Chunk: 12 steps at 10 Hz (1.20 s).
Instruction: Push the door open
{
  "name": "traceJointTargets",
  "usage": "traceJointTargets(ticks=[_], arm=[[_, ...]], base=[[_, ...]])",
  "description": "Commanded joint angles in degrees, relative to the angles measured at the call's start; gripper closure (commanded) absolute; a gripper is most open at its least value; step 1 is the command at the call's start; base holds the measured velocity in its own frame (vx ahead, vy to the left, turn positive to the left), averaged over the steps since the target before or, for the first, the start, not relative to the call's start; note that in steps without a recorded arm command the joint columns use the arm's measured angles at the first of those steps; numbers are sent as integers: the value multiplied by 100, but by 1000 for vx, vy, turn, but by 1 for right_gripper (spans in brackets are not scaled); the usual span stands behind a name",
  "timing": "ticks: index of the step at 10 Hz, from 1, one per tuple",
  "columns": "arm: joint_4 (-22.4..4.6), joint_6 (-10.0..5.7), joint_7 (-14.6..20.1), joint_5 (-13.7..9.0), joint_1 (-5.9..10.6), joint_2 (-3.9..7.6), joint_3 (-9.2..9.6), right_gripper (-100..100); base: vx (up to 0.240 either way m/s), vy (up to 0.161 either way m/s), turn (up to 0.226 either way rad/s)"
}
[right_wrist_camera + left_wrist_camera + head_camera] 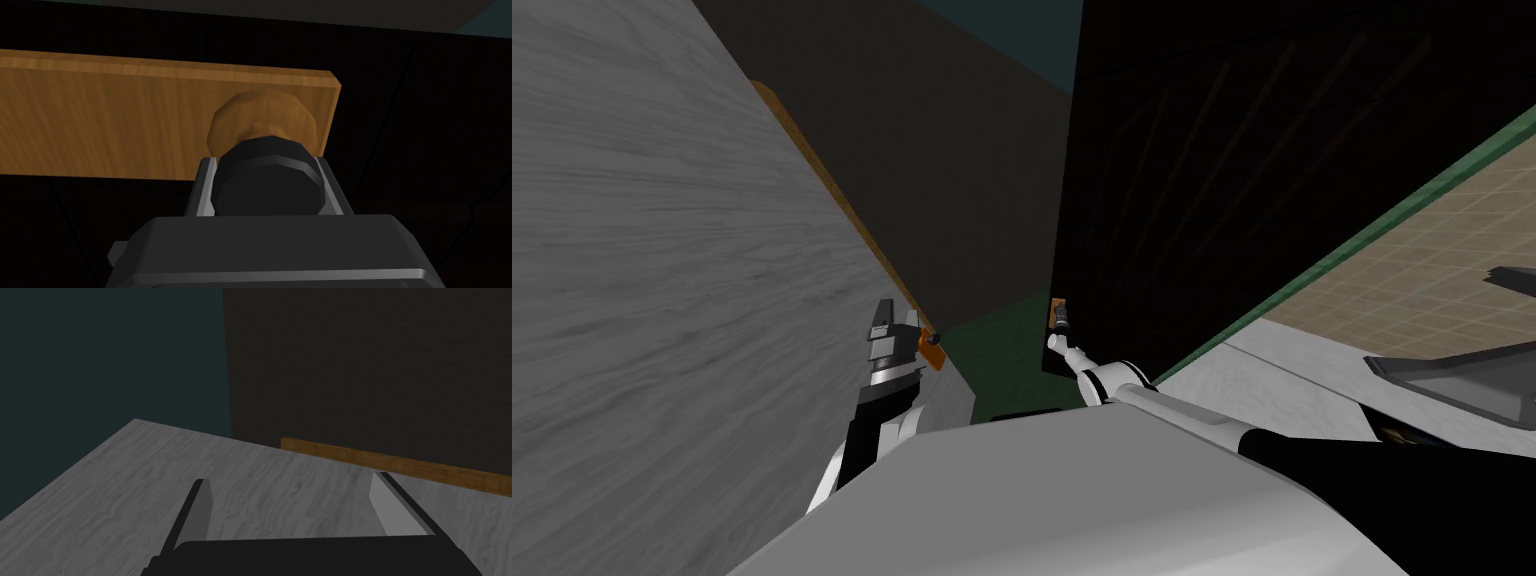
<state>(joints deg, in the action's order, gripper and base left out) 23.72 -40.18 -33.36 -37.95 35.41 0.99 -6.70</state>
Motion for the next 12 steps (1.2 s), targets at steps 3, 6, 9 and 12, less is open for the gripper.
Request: traceJointTargets(ticks=[3,6,9,12], arm=[[370,10,-203,-95,-162,48,-109,100],[370,10,-203,-95,-162,48,-109,100],[267,-198,-455,-362,-86,-8,-262,100],[194,-345,-633,-551,-32,-139,-370,100]], base=[[68,-4,4],[-4,-1,2],[113,7,15],[118,-21,10]])
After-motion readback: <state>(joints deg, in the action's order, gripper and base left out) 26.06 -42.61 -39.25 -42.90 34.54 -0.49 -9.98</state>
